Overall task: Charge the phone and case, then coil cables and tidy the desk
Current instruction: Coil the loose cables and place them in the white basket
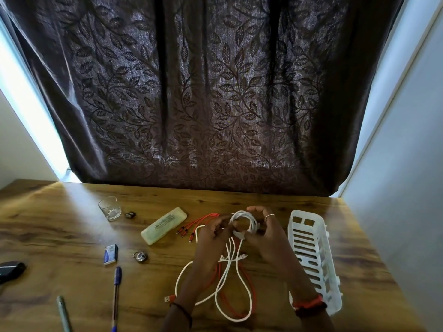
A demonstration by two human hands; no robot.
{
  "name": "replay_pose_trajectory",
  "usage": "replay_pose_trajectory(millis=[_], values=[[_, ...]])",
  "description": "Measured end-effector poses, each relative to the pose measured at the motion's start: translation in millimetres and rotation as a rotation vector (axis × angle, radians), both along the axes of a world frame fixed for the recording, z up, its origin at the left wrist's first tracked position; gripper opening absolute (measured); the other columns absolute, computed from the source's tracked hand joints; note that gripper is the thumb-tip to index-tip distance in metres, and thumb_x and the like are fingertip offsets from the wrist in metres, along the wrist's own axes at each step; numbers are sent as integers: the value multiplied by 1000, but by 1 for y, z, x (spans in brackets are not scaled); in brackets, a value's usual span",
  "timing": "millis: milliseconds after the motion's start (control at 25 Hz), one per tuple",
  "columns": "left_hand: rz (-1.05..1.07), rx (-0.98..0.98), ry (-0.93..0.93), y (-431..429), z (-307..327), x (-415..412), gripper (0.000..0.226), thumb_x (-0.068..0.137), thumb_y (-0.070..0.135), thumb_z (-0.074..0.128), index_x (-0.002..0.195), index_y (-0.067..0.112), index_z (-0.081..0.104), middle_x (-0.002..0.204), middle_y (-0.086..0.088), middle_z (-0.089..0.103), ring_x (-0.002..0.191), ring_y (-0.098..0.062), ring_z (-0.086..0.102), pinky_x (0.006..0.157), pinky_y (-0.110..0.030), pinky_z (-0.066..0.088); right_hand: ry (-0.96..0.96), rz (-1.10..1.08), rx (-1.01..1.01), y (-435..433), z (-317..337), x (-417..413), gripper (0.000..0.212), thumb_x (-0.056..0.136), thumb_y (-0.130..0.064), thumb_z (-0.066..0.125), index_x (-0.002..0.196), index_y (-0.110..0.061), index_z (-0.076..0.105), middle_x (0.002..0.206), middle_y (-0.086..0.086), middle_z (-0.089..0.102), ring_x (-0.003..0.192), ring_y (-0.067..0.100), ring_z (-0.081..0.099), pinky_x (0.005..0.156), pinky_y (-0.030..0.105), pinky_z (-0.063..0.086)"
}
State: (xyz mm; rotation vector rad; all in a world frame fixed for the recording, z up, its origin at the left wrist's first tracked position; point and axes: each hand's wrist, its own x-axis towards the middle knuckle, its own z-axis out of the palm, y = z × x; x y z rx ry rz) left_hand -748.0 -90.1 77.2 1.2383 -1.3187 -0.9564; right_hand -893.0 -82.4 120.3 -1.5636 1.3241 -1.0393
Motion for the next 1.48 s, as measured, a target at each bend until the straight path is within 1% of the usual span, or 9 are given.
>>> replay_pose_trajectory(millis=[160,360,520,720,960,1040,1160,1320,1480], values=[[12,58,51,0,-4,-2,20,86,23,65,103,12,67,91,-1,72,83,-8,68,67,-15,50,31,-268,33,-2,-15,5,44,80,-26,71,118,-19,50,102,-10,53,90,4,54,60,7,38],[-15,142,109,2,-7,-10,23,86,24,66,105,13,61,95,-8,70,80,-16,68,59,-18,50,-150,-300,97,-5,-22,-9,25,77,-22,74,101,-19,66,94,-5,69,86,4,65,61,9,49],[-141,208,92,3,-6,-14,22,87,17,63,108,12,65,95,-8,70,76,-11,66,58,-13,49,2,-211,97,-5,-26,-29,26,79,-18,72,104,-19,69,96,-7,70,84,-3,62,59,2,44],[-179,285,109,-7,-18,-39,20,86,4,63,106,3,66,92,-6,70,86,-18,70,77,-31,58,65,-290,118,-7,-31,-51,30,76,-22,75,104,-18,68,93,-8,66,84,3,60,66,10,41],[-243,432,187,-17,-34,-84,19,86,6,64,105,5,65,90,-4,69,84,-17,69,77,-29,58,270,-210,192,-16,-20,-104,22,73,-16,77,95,-18,74,83,1,72,72,13,67,61,14,51],[-262,509,243,-19,-35,-97,26,86,4,64,111,0,60,95,-10,68,83,-19,69,74,-27,59,398,-158,203,-26,-16,-119,21,76,-9,73,96,-15,74,86,4,72,66,6,65,62,13,50],[-318,599,339,-24,-30,-115,25,86,2,62,111,1,56,98,-13,67,67,-11,70,62,-19,58,475,-117,239,-45,-19,-139,24,79,10,61,98,0,71,90,16,71,49,-2,59,50,5,45],[-344,640,275,-43,-29,-136,34,87,7,62,118,-1,52,90,-7,65,68,-9,67,56,-15,54,600,-190,238,-70,-37,-159,19,78,8,63,90,-1,73,91,17,72,56,12,62,50,6,47],[-291,516,-150,-48,-44,-145,39,82,20,70,117,14,54,101,-3,61,82,-10,57,57,-13,43,694,-311,101,-93,-53,-168,16,81,-1,64,94,-2,73,100,15,71,86,27,66,78,25,48]])
